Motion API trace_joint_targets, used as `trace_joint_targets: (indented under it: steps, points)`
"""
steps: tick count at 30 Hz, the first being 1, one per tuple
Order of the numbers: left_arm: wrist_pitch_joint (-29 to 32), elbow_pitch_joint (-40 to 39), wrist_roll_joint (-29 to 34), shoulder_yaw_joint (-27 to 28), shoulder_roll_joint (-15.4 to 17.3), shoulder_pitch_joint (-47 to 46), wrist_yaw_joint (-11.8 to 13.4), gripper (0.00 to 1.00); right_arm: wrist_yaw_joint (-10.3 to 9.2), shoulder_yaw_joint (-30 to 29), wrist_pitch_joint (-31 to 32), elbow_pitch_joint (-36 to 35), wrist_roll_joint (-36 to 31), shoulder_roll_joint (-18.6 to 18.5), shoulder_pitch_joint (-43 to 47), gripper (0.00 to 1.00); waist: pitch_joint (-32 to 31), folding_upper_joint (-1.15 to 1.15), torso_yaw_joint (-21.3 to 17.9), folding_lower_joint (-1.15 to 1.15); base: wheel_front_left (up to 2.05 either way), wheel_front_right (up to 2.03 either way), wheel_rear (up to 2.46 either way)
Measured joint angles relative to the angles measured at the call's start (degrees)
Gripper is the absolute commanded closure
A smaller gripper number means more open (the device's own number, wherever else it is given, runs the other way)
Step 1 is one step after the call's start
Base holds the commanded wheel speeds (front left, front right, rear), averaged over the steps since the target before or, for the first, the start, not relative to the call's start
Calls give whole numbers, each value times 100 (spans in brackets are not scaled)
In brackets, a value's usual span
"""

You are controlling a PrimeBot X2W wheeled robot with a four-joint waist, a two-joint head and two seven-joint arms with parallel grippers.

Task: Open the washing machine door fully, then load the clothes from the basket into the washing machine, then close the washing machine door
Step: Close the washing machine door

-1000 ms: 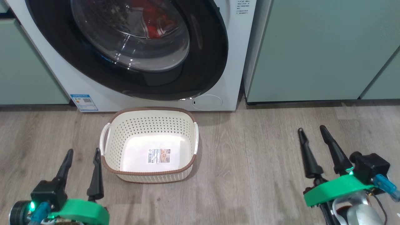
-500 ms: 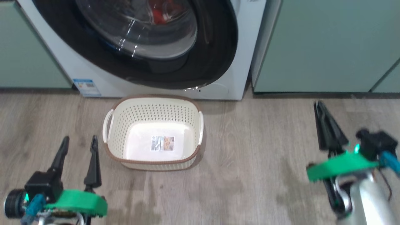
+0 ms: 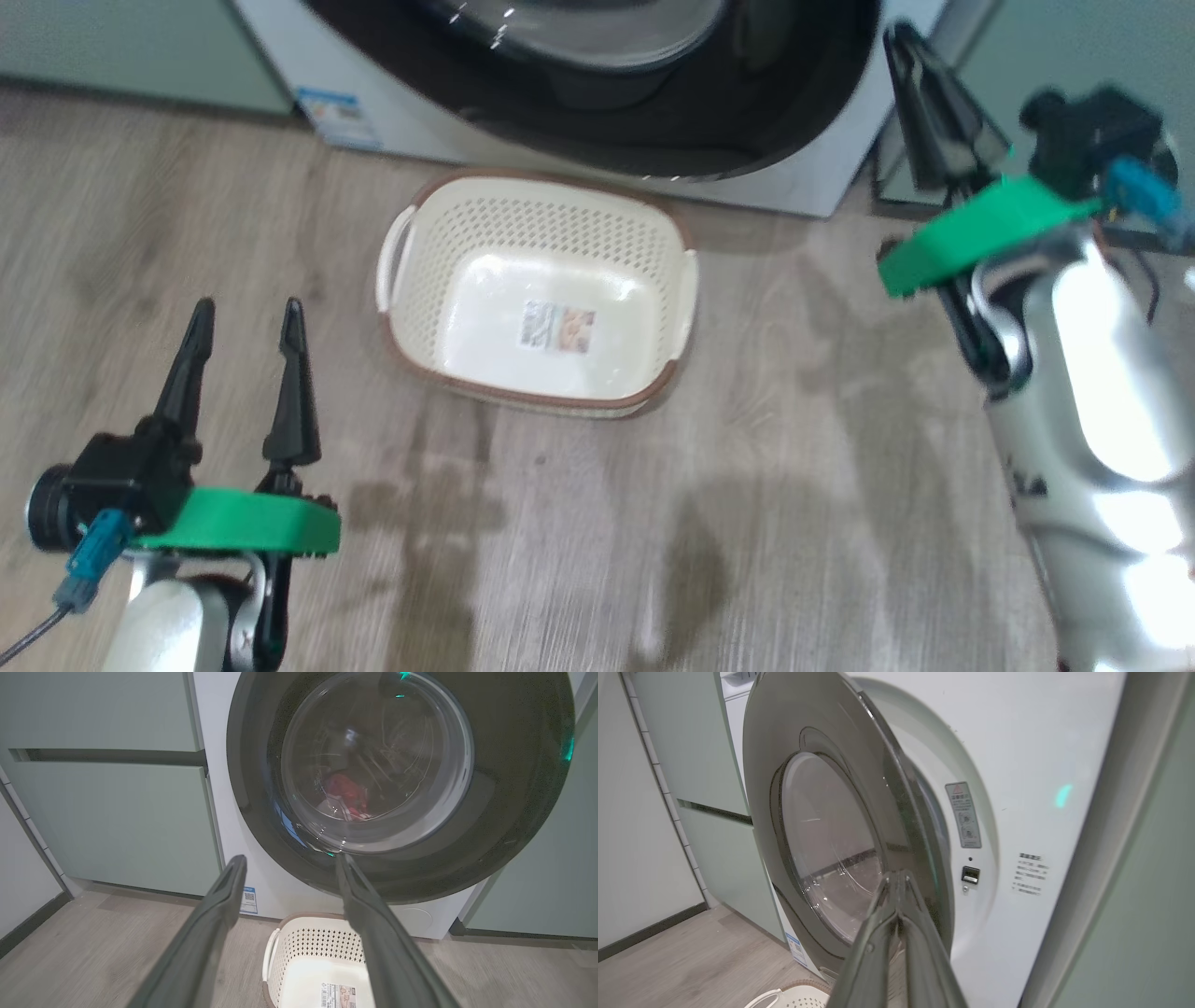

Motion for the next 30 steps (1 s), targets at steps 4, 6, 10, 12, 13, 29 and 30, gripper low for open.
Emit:
trace_joint_targets:
  steps: [4, 6, 10, 12, 13, 29, 30]
  points:
    - [-73, 115, -1, -29, -63, -206, -64, 0, 0, 153, -41, 545, 48, -68, -654, 100, 218, 0, 261, 0, 0, 0, 0]
    - [-110, 177, 0, -57, -90, -270, -76, 0, 0, 183, -107, 818, 48, -79, -876, 100, 299, 0, 376, 0, 0, 0, 0]
    - [-131, 260, 0, -78, -123, -380, -118, 0, 0, 221, -210, 1291, 64, -98, -1211, 100, 401, 0, 547, 0, 0, 0, 0]
    - [-166, 293, -1, -77, -133, -411, -122, 0, 0, 234, -254, 1478, 101, -105, -1343, 100, 420, 0, 591, -1, 0, 0, 0]
    - [-166, 305, -1, -78, -143, -427, -124, 0, 0, 235, -267, 1562, 105, -118, -1400, 100, 424, 0, 606, -1, 0, 0, 0]
    - [-175, 402, 0, -52, -233, -589, -298, 0, 2, 145, -488, 2838, 241, -264, -2332, 100, 575, 0, 712, -1, 0, 0, 0]
    - [-175, 403, 1, -48, -241, -594, -319, 0, 2, 113, -488, 2944, 242, -276, -2440, 100, 599, 0, 724, -1, 0, 0, 0]
